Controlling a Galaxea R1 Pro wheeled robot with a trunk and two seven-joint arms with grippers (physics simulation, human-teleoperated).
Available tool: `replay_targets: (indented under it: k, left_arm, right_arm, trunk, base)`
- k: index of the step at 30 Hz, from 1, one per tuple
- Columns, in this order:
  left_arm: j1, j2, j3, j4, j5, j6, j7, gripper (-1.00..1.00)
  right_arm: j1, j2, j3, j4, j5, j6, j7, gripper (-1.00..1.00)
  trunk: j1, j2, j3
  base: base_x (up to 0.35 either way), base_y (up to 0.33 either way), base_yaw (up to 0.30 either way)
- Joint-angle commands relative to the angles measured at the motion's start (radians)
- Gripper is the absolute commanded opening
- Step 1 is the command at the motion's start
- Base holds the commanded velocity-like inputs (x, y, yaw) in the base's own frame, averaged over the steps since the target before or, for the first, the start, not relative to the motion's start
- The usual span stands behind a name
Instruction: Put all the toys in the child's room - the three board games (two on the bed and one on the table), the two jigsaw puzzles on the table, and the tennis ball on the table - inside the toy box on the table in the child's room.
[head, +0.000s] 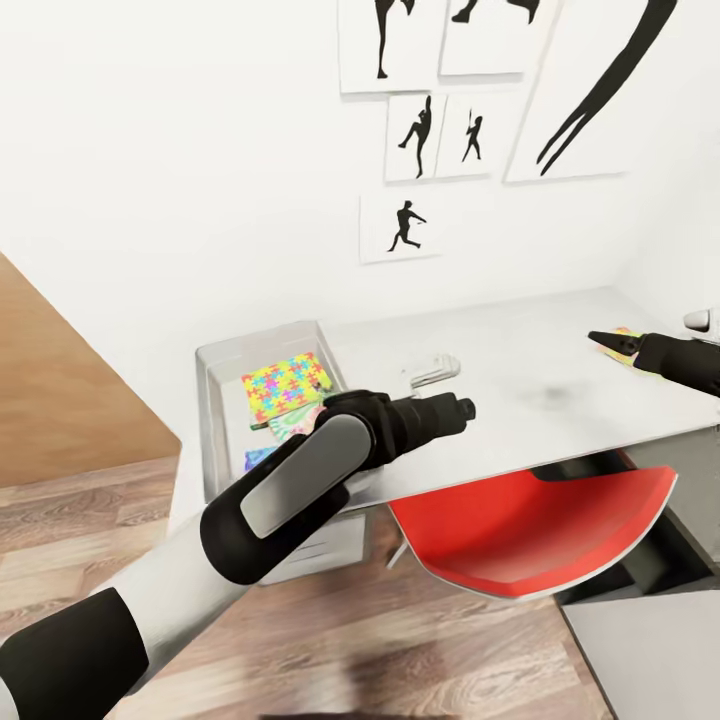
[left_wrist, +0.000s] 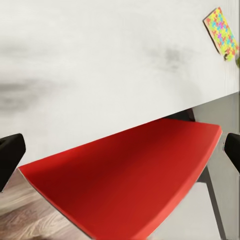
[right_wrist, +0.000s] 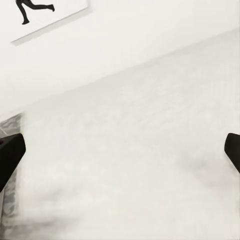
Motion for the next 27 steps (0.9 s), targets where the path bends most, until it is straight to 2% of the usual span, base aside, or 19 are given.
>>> replay_targets:
  k: [1, 7, 12, 17, 27]
  left_arm:
    - [-0.002, -0.001, -0.001, 0.000, 0.002, 0.009, 0.006, 1.00]
    - [-0.001, -0.001, -0.005, 0.000, 0.002, 0.006, -0.005, 1.00]
    - [0.000, -0.001, -0.006, 0.000, 0.002, 0.005, -0.028, 1.00]
    - [0.002, -0.001, -0.007, 0.000, 0.002, 0.004, -0.056, 1.00]
    - [0.004, 0.000, -0.008, 0.001, 0.002, 0.004, -0.076, 1.00]
  right_arm:
    - [-0.001, 0.001, 0.000, 0.000, 0.009, 0.004, 0.010, 1.00]
    - [-0.001, 0.003, 0.003, -0.001, 0.009, 0.004, 0.010, 1.00]
    - [-0.001, 0.005, 0.004, -0.001, 0.010, 0.004, 0.010, 1.00]
    - [-0.001, 0.006, 0.005, -0.001, 0.010, 0.004, 0.009, 1.00]
    - [0.000, 0.007, 0.006, -0.001, 0.010, 0.004, 0.010, 1.00]
  trunk:
    - [0.001, -0.002, -0.001]
    - [0.001, -0.002, 0.006]
    - [0.001, -0.002, 0.013]
    - [0.001, -0.002, 0.021]
    - [0.001, -0.002, 0.037]
  base:
    - [0.000, -0.321, 0.000]
    - [0.000, -0.302, 0.000]
    - [0.000, -0.168, 0.000]
    - [0.000, -0.079, 0.000]
    - [0.000, -0.029, 0.000]
